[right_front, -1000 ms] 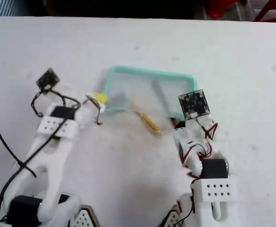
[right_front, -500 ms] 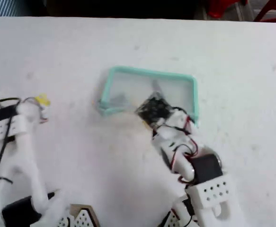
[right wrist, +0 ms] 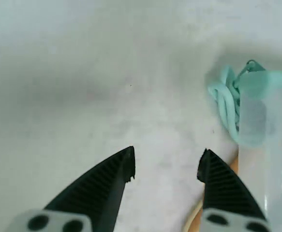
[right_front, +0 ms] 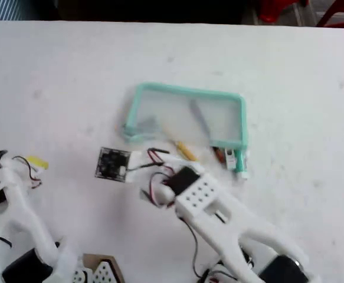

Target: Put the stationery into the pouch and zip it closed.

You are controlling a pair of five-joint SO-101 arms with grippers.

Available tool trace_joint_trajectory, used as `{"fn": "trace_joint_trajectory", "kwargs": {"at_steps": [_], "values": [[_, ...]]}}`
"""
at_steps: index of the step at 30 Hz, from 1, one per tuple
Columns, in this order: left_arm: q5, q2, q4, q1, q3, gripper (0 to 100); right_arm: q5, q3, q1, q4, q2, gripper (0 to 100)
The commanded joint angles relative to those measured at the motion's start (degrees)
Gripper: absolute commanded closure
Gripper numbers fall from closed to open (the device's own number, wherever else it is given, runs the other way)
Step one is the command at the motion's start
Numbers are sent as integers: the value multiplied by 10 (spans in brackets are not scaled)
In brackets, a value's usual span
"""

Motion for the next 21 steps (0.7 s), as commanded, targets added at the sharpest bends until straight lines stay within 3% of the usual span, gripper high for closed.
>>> {"fn": "trace_joint_trajectory", "kwargs": {"at_steps": [1,12,21], "values": [[-8,-20,-26,24,5,691,8,-113,-4,-39,135,788],[-47,-20,-26,33,14,691,11,-337,16,-39,403,789],[-48,-20,-25,51,15,691,11,-364,41,-36,387,789]]}}
